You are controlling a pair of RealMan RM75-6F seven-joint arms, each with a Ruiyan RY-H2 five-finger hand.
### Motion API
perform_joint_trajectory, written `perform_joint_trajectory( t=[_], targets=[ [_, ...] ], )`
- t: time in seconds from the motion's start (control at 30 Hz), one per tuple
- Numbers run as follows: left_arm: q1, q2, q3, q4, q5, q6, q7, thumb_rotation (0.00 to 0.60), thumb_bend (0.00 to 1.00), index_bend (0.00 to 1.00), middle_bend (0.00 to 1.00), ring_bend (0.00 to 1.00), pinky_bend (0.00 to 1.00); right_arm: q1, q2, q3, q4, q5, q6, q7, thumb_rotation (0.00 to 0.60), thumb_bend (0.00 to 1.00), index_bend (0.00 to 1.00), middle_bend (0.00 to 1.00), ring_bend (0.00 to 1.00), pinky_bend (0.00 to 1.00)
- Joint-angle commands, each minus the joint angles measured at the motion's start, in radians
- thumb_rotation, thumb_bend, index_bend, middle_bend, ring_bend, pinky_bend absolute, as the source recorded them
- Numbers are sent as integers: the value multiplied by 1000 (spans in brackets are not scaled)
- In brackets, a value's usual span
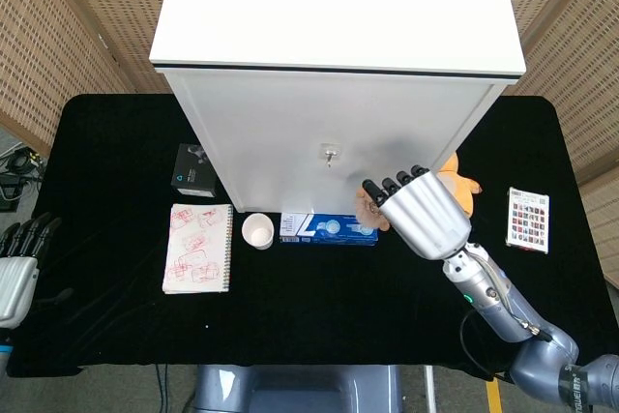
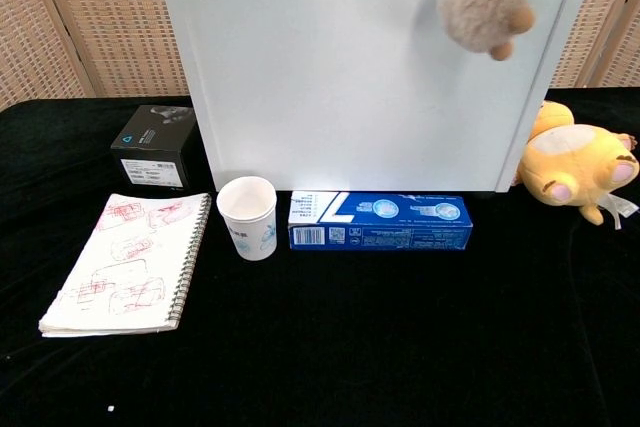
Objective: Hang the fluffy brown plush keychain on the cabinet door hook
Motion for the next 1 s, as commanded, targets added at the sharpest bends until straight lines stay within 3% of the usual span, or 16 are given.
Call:
perform_joint_trajectory(
  t=[0.03,0.43,1.0],
  targets=[
    [0,0,-1,0,-1,0,0,600,0,0,0,0,0,29,-17,27,-3,36,-31,-39,600,641,720,950,938,1000],
    [-1,2,-6,0,-14,-1,-1,600,0,0,0,0,0,115,-97,47,-12,97,-117,-178,600,642,720,950,938,1000],
    [3,9,-5,-2,-11,3,-15,600,0,0,0,0,0,178,-163,58,48,190,-153,-291,600,642,722,950,938,1000]
  ],
)
